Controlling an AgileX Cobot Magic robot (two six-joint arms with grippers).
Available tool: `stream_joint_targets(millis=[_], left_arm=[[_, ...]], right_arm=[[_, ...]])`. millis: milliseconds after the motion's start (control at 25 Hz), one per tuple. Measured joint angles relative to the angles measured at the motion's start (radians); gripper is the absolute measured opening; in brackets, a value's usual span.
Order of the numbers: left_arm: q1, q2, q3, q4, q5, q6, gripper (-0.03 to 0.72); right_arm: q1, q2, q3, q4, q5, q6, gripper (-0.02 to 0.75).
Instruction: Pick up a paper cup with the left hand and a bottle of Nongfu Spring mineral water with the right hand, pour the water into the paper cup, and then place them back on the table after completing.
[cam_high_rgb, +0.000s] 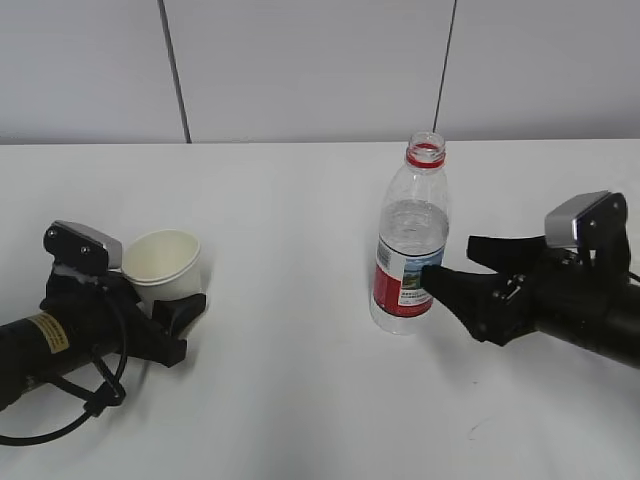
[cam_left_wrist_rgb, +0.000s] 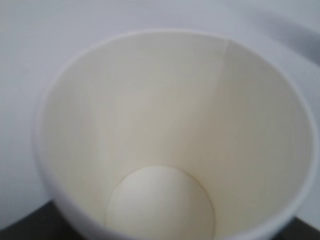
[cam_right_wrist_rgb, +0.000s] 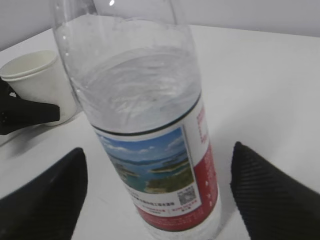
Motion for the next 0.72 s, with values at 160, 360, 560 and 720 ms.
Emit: stream_joint_targets(millis=[160,360,560,720], left_arm=[[0.0,0.0,0.0,0.0,0.0,0.0,0.434],[0.0,0.0,0.0,0.0,0.0,0.0,0.434],[0.0,0.0,0.0,0.0,0.0,0.0,0.434],[0.0,0.0,0.0,0.0,0.0,0.0,0.434]], right_arm=[[0.045,0.059,-0.045,0.012,0.0,0.0,0.671],[0.053,0.121,-0.093,0.026,0.0,0.0,0.671],[0.079,0.158,-0.125,0.026,0.0,0.0,0.671],[0.097,0.168,-0.154,0.043,0.0,0.0,0.671]])
